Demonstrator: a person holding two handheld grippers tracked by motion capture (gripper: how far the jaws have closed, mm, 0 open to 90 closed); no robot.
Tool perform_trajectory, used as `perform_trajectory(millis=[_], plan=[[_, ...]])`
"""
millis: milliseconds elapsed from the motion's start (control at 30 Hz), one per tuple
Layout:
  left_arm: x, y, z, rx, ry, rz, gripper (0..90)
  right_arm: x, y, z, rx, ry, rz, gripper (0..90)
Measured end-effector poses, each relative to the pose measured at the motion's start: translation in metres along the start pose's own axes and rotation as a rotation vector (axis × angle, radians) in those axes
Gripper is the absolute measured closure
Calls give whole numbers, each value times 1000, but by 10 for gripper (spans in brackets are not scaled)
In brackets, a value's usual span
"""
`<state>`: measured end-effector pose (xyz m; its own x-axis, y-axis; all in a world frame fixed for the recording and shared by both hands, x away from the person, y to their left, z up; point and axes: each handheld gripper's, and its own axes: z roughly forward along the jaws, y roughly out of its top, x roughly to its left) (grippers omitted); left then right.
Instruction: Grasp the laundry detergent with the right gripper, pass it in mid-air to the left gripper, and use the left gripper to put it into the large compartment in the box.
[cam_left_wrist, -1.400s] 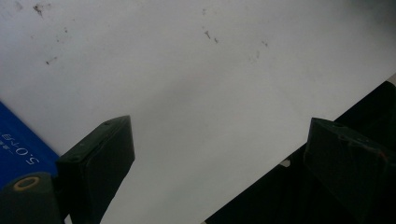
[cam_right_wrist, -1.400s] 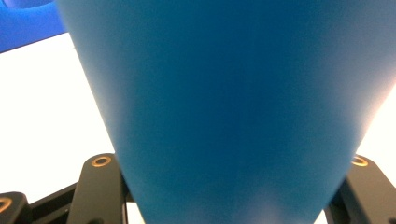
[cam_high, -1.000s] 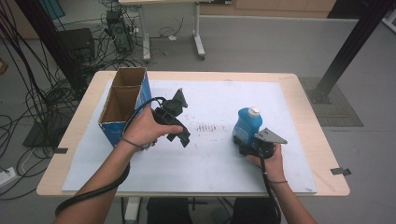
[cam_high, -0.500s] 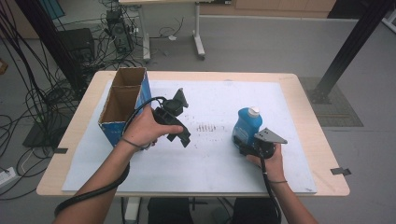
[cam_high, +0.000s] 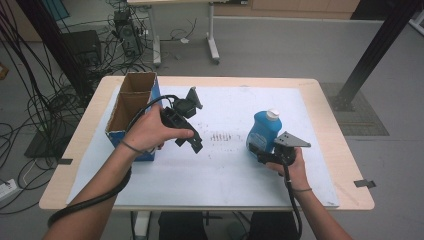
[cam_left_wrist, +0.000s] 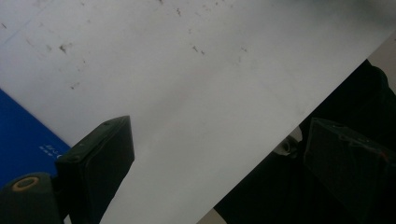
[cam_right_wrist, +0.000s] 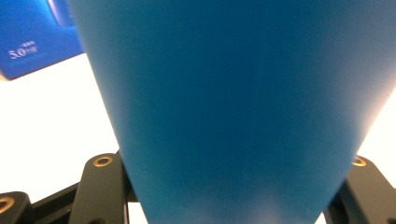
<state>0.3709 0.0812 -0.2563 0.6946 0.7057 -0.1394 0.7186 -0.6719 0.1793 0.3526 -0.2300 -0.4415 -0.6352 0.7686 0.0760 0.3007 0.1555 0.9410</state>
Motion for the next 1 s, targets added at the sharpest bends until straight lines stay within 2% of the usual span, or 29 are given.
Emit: perform_trajectory(millis=[100, 200, 267, 300, 333, 400, 433, 533, 567, 700, 767, 833, 933, 967, 1000], plan=[[-2, 1, -5, -1, -10, 20, 88, 0, 5, -1, 5, 25, -7, 391], [-7, 2, -13, 0, 1, 53, 88, 0, 13, -2, 14, 57, -24, 392], [-11, 3, -21, -4, 7, 85, 88, -1, 19, -3, 14, 110, -7, 391], [-11, 3, -21, -4, 7, 85, 89, -1, 22, -4, 14, 129, -7, 391], [-15, 3, -26, -7, 5, 112, 90, 0, 25, -4, 15, 149, -12, 391], [-19, 4, -32, -11, 11, 135, 89, 0, 31, -6, 18, 198, -9, 391], [-19, 4, -32, -11, 11, 135, 89, 0, 31, -6, 18, 198, -9, 391], [-25, 4, -42, -12, 15, 164, 89, 1, 44, -9, 17, 265, -12, 391], [-25, 4, -42, -12, 15, 164, 89, 1, 44, -9, 17, 265, -12, 391], [-26, 3, -51, -16, 11, 186, 89, 5, 59, -14, 22, 320, -35, 391], [-26, 3, -55, -14, 8, 198, 89, 5, 61, -15, 21, 327, -36, 391], [-26, 2, -57, -11, 19, 221, 89, 7, 65, -16, 29, 359, -44, 391], [-26, 2, -61, -9, 5, 247, 90, 10, 68, -16, 39, 392, -56, 391], [-28, 2, -63, -9, 9, 275, 91, 11, 71, -16, 43, 414, -62, 391], [-28, 2, -63, -9, 9, 275, 91, 11, 71, -16, 43, 414, -62, 391]])
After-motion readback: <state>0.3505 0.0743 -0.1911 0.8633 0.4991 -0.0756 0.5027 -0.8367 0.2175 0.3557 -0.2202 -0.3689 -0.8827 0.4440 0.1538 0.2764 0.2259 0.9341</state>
